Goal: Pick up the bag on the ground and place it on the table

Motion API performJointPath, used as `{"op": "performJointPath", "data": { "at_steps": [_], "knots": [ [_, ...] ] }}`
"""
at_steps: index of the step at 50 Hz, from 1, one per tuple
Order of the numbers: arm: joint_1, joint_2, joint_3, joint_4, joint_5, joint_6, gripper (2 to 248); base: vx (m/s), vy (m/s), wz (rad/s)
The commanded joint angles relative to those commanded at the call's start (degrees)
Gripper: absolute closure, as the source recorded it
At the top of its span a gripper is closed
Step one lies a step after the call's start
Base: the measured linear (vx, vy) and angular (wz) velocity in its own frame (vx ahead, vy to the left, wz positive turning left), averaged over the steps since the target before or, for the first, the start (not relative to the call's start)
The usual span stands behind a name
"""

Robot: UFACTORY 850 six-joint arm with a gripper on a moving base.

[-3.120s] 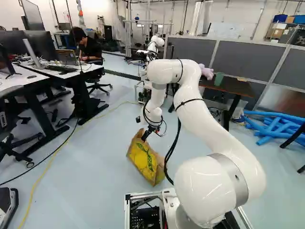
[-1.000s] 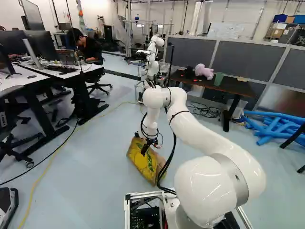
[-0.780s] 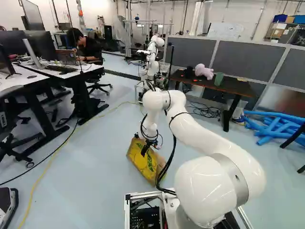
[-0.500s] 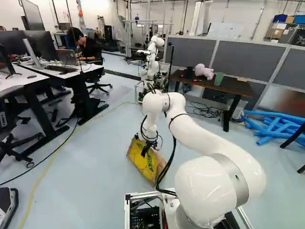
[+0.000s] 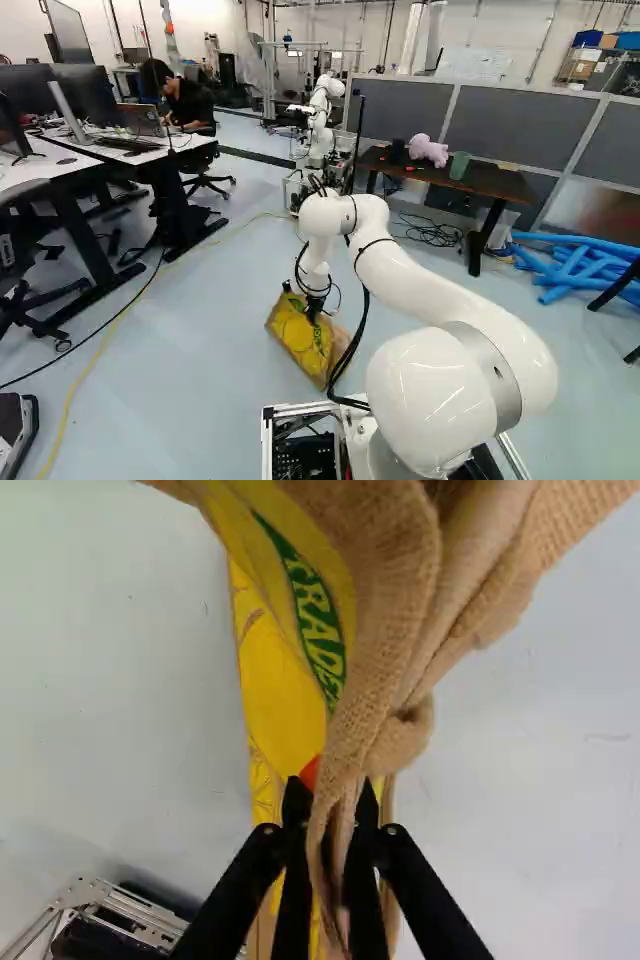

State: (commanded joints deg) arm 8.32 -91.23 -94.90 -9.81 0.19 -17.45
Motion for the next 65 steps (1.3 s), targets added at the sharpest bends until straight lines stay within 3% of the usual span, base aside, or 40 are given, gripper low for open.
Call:
{"op": "performJointPath", "data": {
  "at_steps": [3, 4, 36, 65],
  "knots": [
    [0.0, 0.0, 0.0, 0.0, 0.0, 0.0, 203, 0.0, 0.0, 0.0],
    [0.0, 0.0, 0.0, 0.0, 0.0, 0.0, 228, 0.0, 0.0, 0.0],
    [0.0, 4.9, 4.7, 0.2, 0.0, 0.0, 228, 0.0, 0.0, 0.0],
    [0.2, 11.7, 12.3, 3.3, 0.0, 0.0, 228, 0.0, 0.0, 0.0]
  ]
}}
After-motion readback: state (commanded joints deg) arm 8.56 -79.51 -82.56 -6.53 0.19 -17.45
